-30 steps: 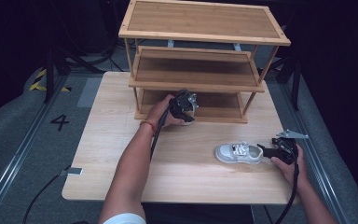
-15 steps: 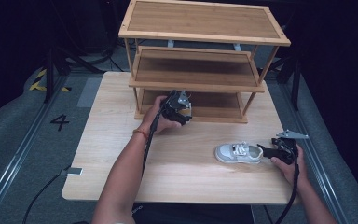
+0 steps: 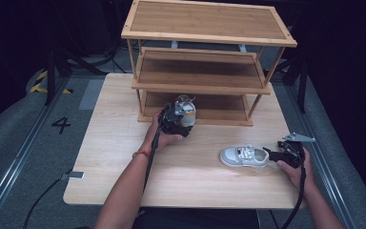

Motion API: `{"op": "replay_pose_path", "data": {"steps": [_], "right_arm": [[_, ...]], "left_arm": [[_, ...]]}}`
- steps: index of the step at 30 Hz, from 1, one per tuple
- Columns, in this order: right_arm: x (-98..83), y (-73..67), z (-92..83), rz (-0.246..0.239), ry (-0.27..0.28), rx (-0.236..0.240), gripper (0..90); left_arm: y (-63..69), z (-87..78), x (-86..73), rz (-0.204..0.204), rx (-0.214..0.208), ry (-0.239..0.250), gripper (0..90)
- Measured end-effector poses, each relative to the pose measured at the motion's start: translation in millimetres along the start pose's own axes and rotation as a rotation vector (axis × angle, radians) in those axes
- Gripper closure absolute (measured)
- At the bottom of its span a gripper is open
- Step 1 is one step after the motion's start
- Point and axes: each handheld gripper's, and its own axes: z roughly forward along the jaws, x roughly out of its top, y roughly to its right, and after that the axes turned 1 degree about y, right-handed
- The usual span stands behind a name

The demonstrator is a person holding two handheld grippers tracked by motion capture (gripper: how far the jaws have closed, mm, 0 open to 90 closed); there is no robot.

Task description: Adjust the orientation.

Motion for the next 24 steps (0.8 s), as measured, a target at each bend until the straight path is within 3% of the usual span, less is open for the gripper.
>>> {"op": "replay_pose_path", "data": {"steps": [2, 4, 6, 10, 11, 14, 17, 24], "right_arm": [[0.0, 0.0, 0.0, 0.000, 0.000, 0.000, 22.7], [0.0, 0.0, 0.0, 0.000, 0.000, 0.000, 22.7], [0.0, 0.0, 0.0, 0.000, 0.000, 0.000, 22.7], [0.1, 0.1, 0.1, -0.001, 0.000, 0.001, 22.7], [0.0, 0.0, 0.1, -0.001, 0.000, 0.001, 22.7], [0.0, 0.0, 0.0, -0.001, 0.000, 0.001, 22.7], [0.1, 0.0, 0.0, -0.001, 0.000, 0.001, 22.7], [0.0, -0.1, 0.0, -0.001, 0.000, 0.000, 22.8]], "left_arm": [[-2.9, 8.8, -1.9, -0.056, 0.008, 0.016, 17.5], [-5.4, 12.3, -2.5, -0.053, 0.009, -0.009, 17.6], [-6.8, 18.1, -3.0, -0.079, -0.017, 0.012, 15.4], [-13.2, 21.9, 2.8, -0.072, -0.027, -0.008, 17.9], [-15.3, 21.7, 4.9, -0.045, -0.008, -0.020, 20.5], [-18.0, 23.2, 7.5, -0.049, -0.013, -0.018, 24.9], [-20.8, 28.7, 10.1, -0.078, -0.023, -0.020, 25.7], [-26.3, 42.7, 20.4, -0.070, -0.009, -0.048, 26.0]]}}
